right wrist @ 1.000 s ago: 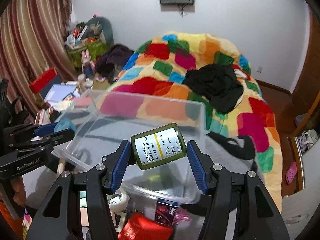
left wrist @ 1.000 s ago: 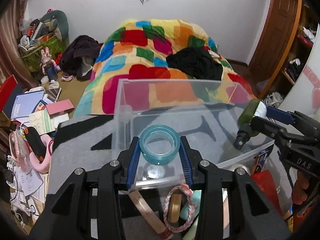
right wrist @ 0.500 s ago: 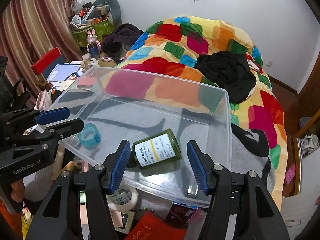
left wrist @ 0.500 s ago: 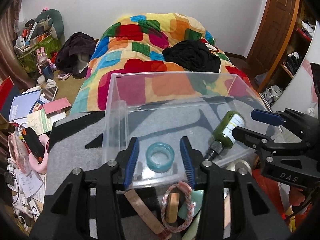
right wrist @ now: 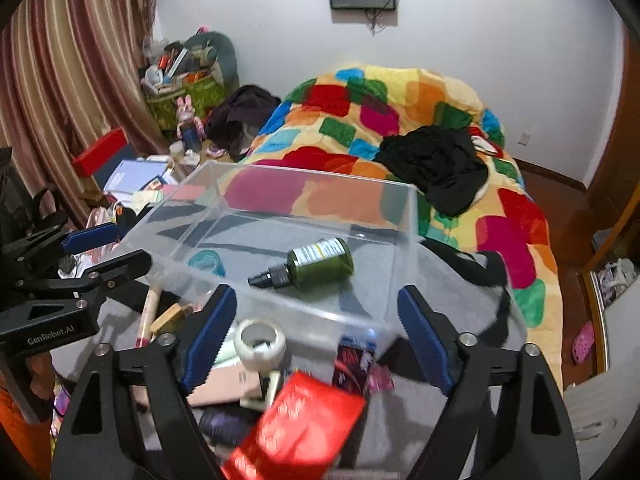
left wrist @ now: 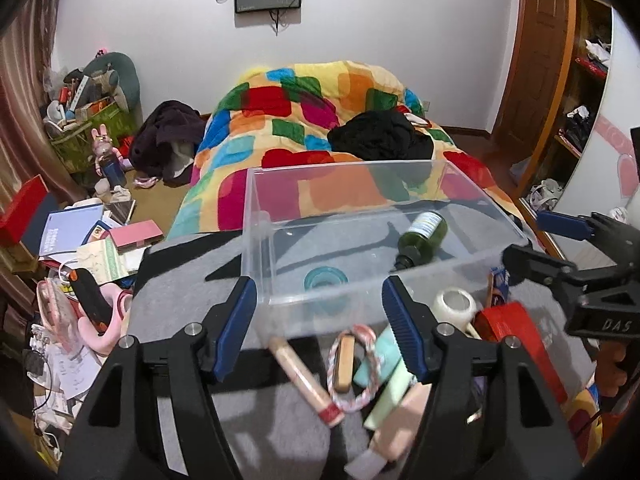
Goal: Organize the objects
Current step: 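Carry the tape roll into the clear box and release while the right tool drops the bottle in, then grasp the tan wooden block with the left tool while the right tool grasps the red packet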
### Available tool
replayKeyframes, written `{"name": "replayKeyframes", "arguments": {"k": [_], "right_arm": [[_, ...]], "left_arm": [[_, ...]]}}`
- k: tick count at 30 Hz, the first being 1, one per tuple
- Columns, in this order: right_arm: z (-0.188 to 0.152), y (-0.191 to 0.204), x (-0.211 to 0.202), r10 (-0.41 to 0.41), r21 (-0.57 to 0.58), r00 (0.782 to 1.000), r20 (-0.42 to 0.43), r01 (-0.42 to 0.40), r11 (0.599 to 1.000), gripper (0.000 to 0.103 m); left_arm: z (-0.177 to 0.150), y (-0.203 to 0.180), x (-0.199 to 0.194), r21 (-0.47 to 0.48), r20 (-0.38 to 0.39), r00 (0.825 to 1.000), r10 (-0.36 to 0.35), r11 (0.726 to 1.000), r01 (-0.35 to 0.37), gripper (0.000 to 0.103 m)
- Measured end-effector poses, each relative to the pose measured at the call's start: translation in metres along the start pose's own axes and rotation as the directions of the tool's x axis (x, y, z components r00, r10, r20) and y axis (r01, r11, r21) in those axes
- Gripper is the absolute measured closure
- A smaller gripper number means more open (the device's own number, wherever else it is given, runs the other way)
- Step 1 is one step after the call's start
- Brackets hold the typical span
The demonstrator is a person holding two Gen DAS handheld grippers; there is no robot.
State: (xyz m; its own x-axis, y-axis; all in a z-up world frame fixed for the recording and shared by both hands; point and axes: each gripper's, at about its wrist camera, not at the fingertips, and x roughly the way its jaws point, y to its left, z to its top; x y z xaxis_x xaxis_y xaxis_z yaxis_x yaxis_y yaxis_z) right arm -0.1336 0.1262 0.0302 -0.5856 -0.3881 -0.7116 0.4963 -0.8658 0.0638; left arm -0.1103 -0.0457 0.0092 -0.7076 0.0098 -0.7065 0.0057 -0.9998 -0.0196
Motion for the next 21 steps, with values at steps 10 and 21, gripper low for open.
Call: {"name": "replayKeyframes", "arguments": {"k": [10,21], "right_arm": [[-0.05,0.0,0.0,-0.063,0.031,0.997,-0.051,0.065,0.997,0.019],[-0.08,-0.002,0.001,-0.085,0.02,0.993,-0.086,0.087,0.996,0.02]], "left_arm": [[-0.045,0.005,0.001,-0.055,-0.046,0.999,-0.025,0.998,0.022,0.038],[-0.053,-0.003,0.018,-0.035,-0.092,0.995,-0.038,0.999,0.035,0.059]]}}
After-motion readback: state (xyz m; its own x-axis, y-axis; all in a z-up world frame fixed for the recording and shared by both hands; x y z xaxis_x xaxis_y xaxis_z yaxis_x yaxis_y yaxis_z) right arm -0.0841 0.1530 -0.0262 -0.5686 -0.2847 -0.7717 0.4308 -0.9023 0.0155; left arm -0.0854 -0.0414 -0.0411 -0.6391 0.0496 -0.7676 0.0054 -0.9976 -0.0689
